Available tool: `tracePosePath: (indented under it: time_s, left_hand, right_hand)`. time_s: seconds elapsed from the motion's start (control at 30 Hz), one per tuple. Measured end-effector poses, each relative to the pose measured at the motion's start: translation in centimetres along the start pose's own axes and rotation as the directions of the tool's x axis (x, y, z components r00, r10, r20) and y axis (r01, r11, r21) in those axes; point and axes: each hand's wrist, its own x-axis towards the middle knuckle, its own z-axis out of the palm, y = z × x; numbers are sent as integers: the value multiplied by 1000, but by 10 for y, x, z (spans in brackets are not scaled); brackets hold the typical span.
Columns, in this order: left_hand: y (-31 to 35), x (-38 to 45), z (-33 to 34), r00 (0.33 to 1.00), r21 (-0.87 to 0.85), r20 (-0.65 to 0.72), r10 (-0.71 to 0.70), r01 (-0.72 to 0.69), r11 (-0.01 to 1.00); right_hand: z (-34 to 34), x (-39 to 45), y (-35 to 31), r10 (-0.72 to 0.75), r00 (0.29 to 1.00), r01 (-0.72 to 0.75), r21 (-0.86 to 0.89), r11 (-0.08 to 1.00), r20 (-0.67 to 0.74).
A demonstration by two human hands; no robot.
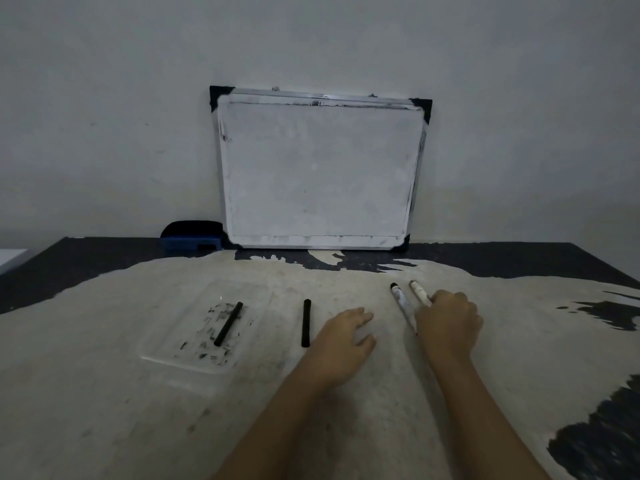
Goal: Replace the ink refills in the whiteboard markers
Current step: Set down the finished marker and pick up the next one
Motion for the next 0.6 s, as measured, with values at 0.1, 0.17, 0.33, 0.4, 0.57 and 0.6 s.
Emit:
tracePosePath:
  time_s: [0.1, 0.17, 0.33, 0.4, 0.57, 0.6]
  left_hand:
    - [0, 1, 2, 1000, 27, -3, 9, -9, 1000]
    - [-1, 0, 2, 1000, 27, -8, 11, -10, 1000]
    - [0, 3, -4, 995, -102, -99, 24, -34, 994]
    - [0, 5, -10, 985, -321, -166, -42, -14, 947]
    - [-3, 9, -32, 972, -877, -142, -189, -35, 479]
    - [-4, 11, -36, 974, -908, -139, -178, -54, 415]
  right_hand:
    - [0, 1, 3, 14, 1000, -14, 13, 1000, 26]
    - [1, 2, 4, 2, 1000, -2, 2, 1000, 24]
    - [-2, 8, -5, -126, 992, 121, 393, 912, -12]
    - [-10, 7, -13, -201, 978, 142, 553, 821, 48]
    - [-40, -2, -24, -467, 792, -130, 856, 501, 394]
    - [-44, -3, -25, -511, 736, -185, 859, 478, 443]
